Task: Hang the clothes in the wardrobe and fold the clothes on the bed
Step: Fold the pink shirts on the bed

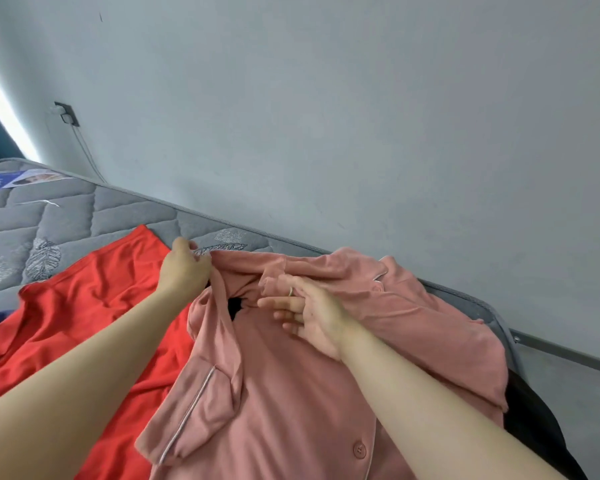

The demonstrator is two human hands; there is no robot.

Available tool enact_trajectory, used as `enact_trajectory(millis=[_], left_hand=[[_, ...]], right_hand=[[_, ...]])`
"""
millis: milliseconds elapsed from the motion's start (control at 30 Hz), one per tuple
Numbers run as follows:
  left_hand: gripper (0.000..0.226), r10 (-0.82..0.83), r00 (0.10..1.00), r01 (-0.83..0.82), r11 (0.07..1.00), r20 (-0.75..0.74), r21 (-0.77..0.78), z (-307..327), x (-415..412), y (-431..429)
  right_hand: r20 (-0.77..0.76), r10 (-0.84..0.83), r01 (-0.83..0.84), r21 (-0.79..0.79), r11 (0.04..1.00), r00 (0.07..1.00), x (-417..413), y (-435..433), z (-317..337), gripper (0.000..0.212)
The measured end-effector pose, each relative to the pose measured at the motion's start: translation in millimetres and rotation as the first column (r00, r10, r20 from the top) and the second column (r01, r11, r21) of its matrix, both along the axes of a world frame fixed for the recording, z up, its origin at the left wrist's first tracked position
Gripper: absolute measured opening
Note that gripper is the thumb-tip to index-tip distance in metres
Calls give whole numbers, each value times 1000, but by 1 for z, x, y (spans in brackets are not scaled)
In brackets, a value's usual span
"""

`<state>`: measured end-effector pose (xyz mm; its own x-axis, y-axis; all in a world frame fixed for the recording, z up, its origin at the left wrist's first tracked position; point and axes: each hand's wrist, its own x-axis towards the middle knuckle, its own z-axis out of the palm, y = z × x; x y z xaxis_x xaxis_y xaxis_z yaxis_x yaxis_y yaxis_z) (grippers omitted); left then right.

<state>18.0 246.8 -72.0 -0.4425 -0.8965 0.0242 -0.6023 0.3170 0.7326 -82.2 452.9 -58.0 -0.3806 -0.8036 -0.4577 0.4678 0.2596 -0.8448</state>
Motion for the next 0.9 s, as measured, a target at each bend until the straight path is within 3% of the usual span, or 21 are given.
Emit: enact_trajectory(millis=[67,100,133,200,233,267,367,467,600,667,767,833,900], left_hand=[[30,-107,994,106,976,4,-190,4,2,15],[24,-161,987,146,940,-21,-308,5,3,25],[14,-214,975,178,906,-54,-384,5,4,36],[5,-329,943,284,878,-55,-385,2,3,58],[8,-372,928,343,880,-30,-328,-2,-1,70],[16,-400,916,391,886,14,-251,-7,-6,81],[53,-430,855,452,892,288,-9,-31,-27,103],[67,-395,816,420,907,422,38,-50,-37,104],[58,-299,897,339,938,326,-74,-55,-43,86],[36,-253,938,284,953,238,-105,-47,-48,76],[24,-223,958,253,953,183,-164,-38,-52,65],[15,-173,977,201,946,127,-253,-34,-54,63],[7,-144,986,162,932,80,-324,-33,-55,62]], right_hand=[[-61,102,-97,78,992,993,2,-3,-1,28],[-206,104,-75,142,987,973,-1,0,-3,26],[-424,104,-6,225,974,900,-6,4,-6,24],[-783,133,222,328,918,607,-22,23,-15,24],[-852,156,313,346,885,500,-30,35,-19,23],[-871,178,358,364,860,457,-37,48,-25,21],[-824,255,276,435,857,506,-46,75,-39,26],[-803,280,182,428,885,526,-45,80,-47,45],[-775,396,88,497,863,492,-49,68,-48,70],[-745,397,62,504,862,536,-50,60,-48,72],[-731,367,49,478,877,575,-53,46,-51,76],[-723,306,77,443,893,619,-57,38,-54,71],[-741,303,96,442,892,599,-60,32,-53,46]])
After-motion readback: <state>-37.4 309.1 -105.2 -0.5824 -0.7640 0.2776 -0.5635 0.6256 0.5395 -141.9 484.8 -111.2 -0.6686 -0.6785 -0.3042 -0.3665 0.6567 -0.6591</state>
